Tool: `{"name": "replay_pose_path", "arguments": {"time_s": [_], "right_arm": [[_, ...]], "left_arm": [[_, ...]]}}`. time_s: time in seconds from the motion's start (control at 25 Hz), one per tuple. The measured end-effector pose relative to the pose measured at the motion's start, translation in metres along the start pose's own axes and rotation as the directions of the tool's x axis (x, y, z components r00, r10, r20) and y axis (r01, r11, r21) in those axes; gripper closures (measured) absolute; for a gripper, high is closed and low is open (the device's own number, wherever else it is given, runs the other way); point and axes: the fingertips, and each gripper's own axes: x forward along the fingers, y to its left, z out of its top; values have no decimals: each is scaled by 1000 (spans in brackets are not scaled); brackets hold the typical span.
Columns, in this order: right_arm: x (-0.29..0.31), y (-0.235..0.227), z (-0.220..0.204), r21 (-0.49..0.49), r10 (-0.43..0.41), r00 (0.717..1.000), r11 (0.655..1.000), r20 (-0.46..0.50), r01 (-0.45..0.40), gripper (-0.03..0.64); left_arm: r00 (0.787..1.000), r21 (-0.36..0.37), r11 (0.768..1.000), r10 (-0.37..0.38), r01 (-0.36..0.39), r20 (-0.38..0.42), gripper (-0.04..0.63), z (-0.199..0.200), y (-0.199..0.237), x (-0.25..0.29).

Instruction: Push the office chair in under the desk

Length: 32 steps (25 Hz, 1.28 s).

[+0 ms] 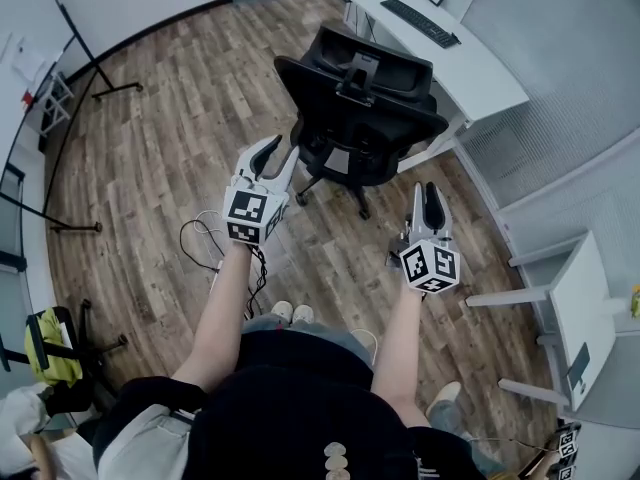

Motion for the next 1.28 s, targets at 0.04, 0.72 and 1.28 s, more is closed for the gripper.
{"name": "replay_pose_path", "arguments": {"time_s": [0.04,0.72,1.28], "right_arm": [[1,-2,-1,3,5,1000,1000,-1,-5,505],[65,-25,-13,-14,63,998,998,-28,-64,463],[191,-61,-14,-63,-1,1000,998,-10,0,463]], "left_arm": [[1000,0,1000,1,-1,-5,452,-1,-1,1],[1000,8,1000,12,-12,-26,368,-19,25,49],[994,83,991,-105,108,-40,368,-19,91,191]]}}
